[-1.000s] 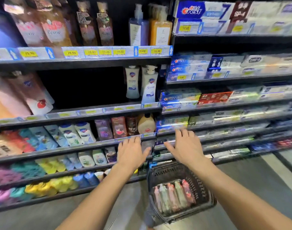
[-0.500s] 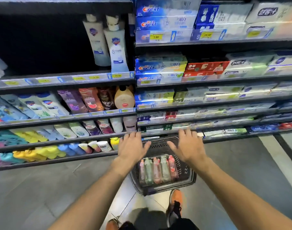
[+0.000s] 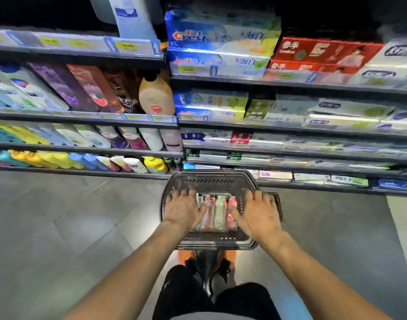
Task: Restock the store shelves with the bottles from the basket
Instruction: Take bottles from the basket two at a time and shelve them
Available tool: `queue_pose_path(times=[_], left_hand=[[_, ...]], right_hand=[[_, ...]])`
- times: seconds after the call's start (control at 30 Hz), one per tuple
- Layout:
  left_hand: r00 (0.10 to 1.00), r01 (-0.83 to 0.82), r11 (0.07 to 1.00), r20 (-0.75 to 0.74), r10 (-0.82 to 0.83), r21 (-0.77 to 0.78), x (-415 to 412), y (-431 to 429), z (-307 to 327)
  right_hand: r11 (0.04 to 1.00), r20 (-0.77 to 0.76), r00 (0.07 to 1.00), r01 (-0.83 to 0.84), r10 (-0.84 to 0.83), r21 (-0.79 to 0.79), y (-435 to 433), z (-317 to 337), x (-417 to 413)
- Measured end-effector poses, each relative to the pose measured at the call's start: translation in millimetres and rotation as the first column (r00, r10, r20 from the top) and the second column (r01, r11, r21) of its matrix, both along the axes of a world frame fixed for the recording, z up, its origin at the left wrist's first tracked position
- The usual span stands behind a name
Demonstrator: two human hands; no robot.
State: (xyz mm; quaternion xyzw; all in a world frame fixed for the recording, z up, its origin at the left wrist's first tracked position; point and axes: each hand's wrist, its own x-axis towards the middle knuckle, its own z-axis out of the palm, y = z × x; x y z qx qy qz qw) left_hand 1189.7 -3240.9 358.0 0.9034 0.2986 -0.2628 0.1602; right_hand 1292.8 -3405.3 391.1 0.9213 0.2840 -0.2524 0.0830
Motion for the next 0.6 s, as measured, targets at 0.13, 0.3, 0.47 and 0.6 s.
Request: queue_pose_path(times=[0.13, 0.3, 0.47, 0.6], left_hand=[[0.997, 0.009, 0.999, -0.078, -0.012, -0.043, 5.3, 0.5, -65.8], [0.991, 0.027, 0.998, -0.128, -0.034, -0.059, 7.9, -2.6, -164.3], [0.979, 0.027, 0.997, -0.200, -0.042, -0.076, 12.6, -4.1, -280.1], [0.967, 0.041, 0.995, -0.248, -0.062, -0.092, 19.2, -4.2, -368.7]], right_hand=[[0.999, -0.080, 0.997, 0.010, -0.014, -0.048, 12.4, -64.0, 6.4], [0.996, -0.155, 0.988, -0.018, 0.005, -0.085, 21.0, -160.8, 13.1], [0.991, -0.216, 0.976, -0.007, -0.023, -0.134, 26.4, -266.8, 20.4], [0.986, -0.244, 0.969, -0.004, -0.038, -0.168, 27.4, -355.1, 21.8]])
